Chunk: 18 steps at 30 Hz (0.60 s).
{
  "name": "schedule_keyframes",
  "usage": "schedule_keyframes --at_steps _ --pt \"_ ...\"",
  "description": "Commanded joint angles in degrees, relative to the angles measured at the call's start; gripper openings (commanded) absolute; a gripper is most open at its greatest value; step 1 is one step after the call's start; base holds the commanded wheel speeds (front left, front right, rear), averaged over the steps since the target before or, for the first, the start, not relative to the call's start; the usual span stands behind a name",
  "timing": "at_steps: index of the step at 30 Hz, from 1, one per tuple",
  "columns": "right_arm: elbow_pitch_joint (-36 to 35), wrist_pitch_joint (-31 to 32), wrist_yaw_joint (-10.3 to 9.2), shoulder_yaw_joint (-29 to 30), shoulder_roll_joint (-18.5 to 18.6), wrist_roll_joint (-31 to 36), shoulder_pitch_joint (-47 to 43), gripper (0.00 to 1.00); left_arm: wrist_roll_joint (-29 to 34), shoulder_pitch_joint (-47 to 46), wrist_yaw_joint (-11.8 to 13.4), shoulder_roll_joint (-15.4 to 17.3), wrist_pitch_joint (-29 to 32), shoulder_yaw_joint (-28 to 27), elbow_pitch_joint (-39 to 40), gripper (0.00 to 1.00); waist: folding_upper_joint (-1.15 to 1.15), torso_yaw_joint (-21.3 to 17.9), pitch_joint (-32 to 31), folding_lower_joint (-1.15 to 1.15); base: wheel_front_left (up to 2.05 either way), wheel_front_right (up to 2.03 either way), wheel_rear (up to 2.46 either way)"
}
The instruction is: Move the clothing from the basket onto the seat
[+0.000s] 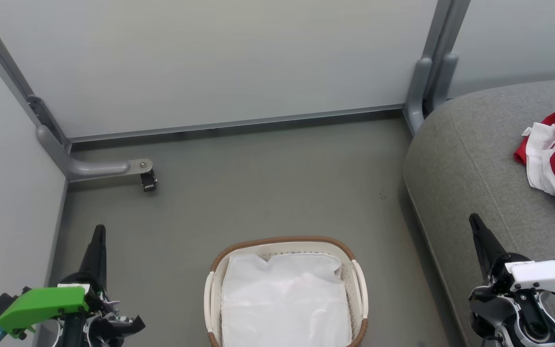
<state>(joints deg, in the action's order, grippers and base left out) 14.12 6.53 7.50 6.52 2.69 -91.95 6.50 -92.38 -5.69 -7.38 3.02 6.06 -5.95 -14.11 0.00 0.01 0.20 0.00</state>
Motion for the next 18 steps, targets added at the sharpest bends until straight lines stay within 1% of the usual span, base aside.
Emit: schedule_keyframes --at_steps 1,18 --pt "-0.31 0.21 -0.02 0.19 0.35 -0.6 -0.66 0.0 -0.52 -0.9 -0.21 0.39 0.39 -0.32 0.16 0.0 0.0 -0.01 -0.02 0.0 0.0 0.0 0.0" --pt "-0.26 0.17 -0.02 0.17 0.35 -0.56 -0.65 0.0 -0.34 -0.77 -0.21 0.26 0.34 -0.42 0.13 0.0 0.0 -0.01 -0.02 0.0 0.0 0.0 0.0"
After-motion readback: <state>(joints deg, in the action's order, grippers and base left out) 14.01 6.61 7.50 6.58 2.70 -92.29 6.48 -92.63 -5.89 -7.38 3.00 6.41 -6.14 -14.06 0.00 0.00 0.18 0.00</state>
